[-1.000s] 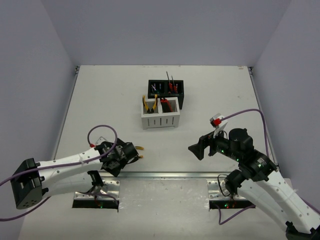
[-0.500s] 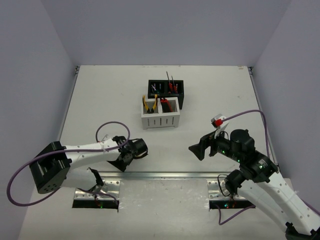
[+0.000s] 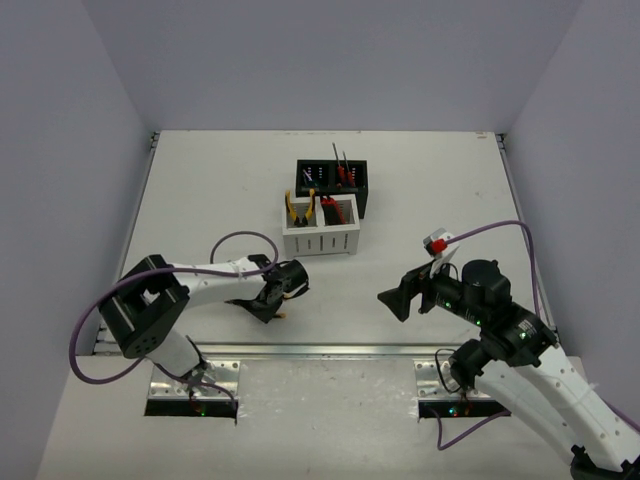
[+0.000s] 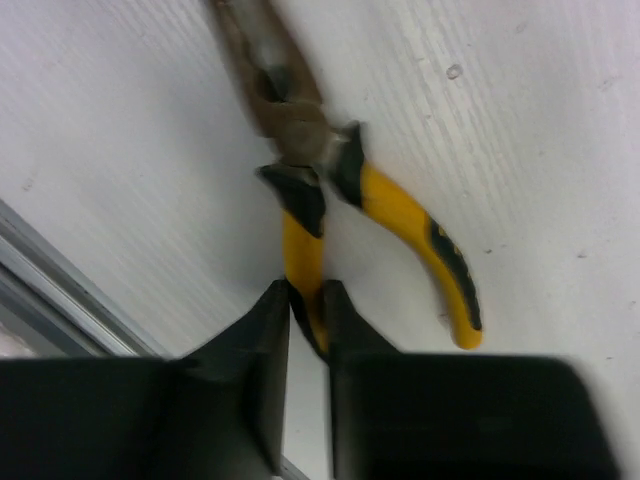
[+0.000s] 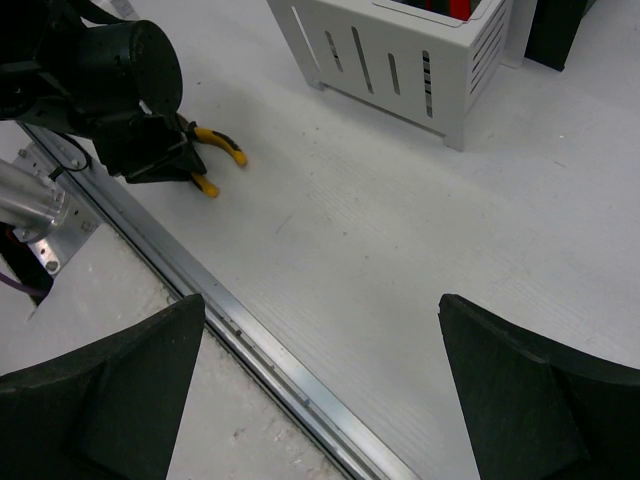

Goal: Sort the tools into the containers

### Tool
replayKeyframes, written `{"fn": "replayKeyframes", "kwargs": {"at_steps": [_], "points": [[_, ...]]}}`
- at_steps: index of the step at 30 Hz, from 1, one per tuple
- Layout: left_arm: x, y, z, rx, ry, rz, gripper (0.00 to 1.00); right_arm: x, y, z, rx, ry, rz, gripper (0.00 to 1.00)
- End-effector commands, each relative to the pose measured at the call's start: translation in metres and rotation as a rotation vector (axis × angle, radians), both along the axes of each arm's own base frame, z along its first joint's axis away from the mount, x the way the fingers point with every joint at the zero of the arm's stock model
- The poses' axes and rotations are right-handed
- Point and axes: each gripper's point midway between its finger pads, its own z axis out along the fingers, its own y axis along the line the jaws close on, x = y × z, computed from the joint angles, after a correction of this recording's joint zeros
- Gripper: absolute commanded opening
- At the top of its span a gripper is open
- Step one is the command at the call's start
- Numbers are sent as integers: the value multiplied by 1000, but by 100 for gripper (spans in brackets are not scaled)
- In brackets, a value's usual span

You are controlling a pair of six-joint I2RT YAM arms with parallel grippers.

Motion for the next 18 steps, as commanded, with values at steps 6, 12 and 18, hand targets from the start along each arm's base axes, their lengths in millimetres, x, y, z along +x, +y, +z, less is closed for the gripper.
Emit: {"fn": "replayKeyframes", "kwargs": {"at_steps": [6, 12, 18], "points": [[-12, 7, -5, -32, 31, 29, 0, 2, 2, 8, 29, -34, 0, 99], [12, 9, 42, -67, -154, -21, 0, 3, 2, 7, 24, -29, 0, 99], [33, -2, 103, -169, -323, -91, 0, 6, -1, 7, 16, -35, -21, 99]]}}
